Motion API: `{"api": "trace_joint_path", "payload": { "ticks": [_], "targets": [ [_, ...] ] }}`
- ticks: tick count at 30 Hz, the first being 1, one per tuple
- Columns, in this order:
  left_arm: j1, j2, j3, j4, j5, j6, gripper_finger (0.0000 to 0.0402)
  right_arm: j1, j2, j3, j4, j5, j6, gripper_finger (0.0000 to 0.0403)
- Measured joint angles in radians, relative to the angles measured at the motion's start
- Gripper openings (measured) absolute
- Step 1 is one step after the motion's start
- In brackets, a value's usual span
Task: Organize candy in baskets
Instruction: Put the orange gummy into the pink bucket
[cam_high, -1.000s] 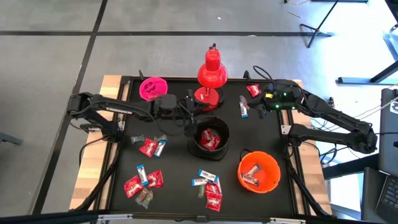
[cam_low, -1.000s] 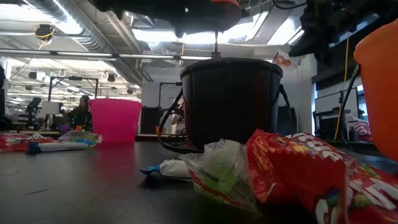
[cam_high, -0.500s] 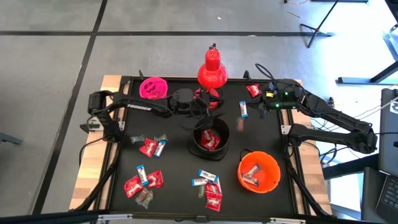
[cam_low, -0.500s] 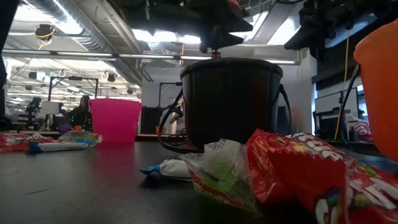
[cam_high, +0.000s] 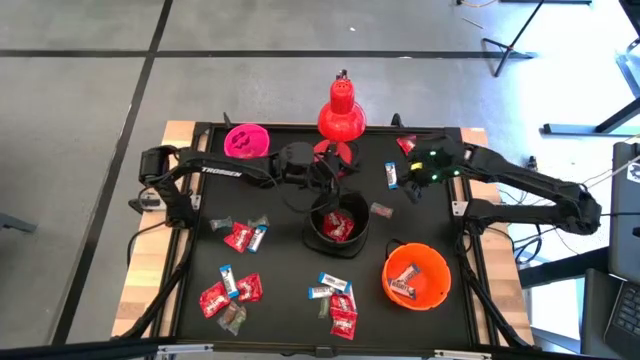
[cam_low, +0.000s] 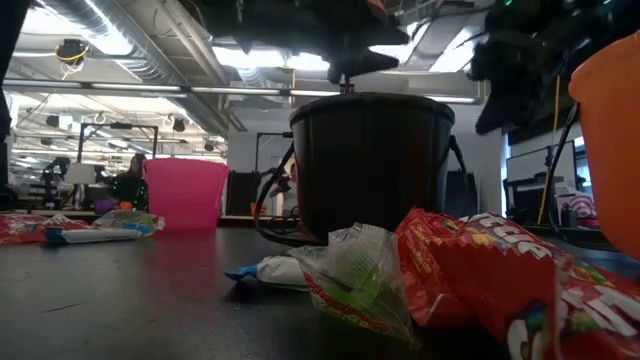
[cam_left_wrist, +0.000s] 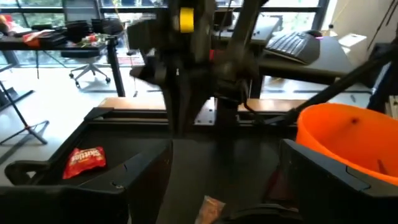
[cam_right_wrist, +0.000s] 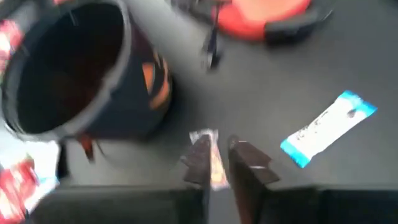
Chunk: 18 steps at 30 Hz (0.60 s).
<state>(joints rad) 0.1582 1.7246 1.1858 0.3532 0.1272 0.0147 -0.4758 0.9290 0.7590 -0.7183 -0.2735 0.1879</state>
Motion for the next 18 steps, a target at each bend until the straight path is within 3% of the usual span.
{"api": "trace_joint_path", "payload": {
  "ticks": [4, 10, 18],
  "targets": [
    [-0.012, -0.047, 0.000, -0.064, -0.001, 0.034, 0.0284, 0.079, 0.120, 0.000, -0.019, 0.050, -0.107, 0.0131],
    [-0.029, -0.124, 0.000, -0.192, -0.010, 0.050, 0.0284, 0.177, 0.252, -0.001, -0.012, 0.166, -0.126, 0.0219],
    [-0.048, -0.154, 0.001, -0.260, -0.016, 0.068, 0.0284, 0.211, 0.365, -0.001, 0.020, 0.212, -0.087, 0.0248]
  ]
}}
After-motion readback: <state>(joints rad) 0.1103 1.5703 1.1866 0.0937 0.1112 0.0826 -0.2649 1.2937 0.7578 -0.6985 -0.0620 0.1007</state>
